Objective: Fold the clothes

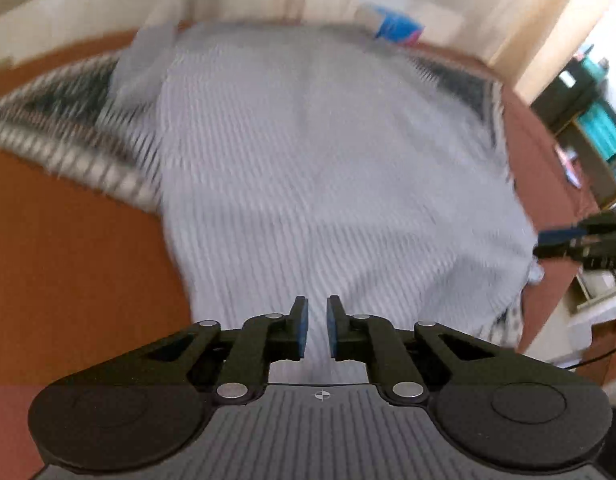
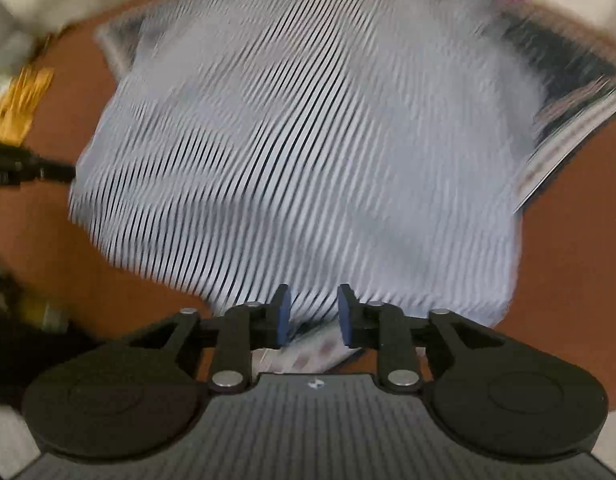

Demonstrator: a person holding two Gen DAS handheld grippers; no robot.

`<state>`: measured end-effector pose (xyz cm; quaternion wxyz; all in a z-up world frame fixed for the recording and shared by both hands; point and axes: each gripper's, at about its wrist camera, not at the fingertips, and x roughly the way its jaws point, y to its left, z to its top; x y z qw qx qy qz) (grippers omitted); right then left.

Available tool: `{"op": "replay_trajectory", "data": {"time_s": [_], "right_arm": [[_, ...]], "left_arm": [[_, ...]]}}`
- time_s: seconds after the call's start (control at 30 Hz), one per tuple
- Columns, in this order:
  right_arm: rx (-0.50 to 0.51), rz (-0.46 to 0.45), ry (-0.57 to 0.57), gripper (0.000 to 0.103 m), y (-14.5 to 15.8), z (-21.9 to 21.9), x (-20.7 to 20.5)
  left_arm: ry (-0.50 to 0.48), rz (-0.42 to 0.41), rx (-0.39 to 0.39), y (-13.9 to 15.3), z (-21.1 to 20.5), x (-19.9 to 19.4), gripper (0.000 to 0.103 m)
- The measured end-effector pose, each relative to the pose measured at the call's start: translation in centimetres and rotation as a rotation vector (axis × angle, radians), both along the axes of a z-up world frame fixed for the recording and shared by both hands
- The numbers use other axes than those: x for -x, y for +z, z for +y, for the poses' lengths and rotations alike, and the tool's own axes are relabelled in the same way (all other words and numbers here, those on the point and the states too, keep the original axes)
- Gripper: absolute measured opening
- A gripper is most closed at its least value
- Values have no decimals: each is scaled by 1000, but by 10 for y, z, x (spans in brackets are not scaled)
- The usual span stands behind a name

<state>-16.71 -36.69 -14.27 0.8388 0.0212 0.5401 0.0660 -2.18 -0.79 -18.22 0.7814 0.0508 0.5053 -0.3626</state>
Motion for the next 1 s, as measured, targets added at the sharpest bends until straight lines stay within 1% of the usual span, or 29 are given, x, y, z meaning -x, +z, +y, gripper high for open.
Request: {"op": "replay_trajectory", "data": {"time_s": [0.03,0.07,0.1,0.17,0.2,0.3,0.4,0.47,0.53,0.67,0.73,0.87,1.0], "right_arm": [[13,-43,-14,40,12,-8,-7],[22,-79,-21,46,22,-16,-12],[28,-117,-27,48,34,-26,-20],[36,-174,-34,50,52,-46,-35],[39,-202,-37,54,60,-57,-42],[28,-270,-48,58,76,-91,-64],[7,-311,-43,59,76,-113,-93],[3,-333,-8,59,75,-135,-114],[-6,-353,39,59,73,-159,-134],[-58,-378,133,60,67,-207,-170],[-74,-382,160,63,61,-226,-188],[-97,-340,186,64,45,-250,-224],[-113,-319,216,64,28,-257,-252]], "left_arm": [[-5,-15,10,2,-9,-3,42],[-7,-26,20,5,-17,-6,50],[-8,-36,33,8,-26,-7,53],[-19,-45,62,14,-47,-7,54],[-24,-48,74,17,-59,-5,55],[-41,-67,90,25,-100,2,57],[-43,-78,97,30,-143,11,58],[-43,-72,96,30,-174,20,58],[-45,-62,71,28,-207,30,58],[-34,-2,25,13,-270,48,59],[-26,8,-25,3,-299,57,59],[0,54,-83,-13,-330,69,60],[30,71,-170,-28,-340,77,60]]}}
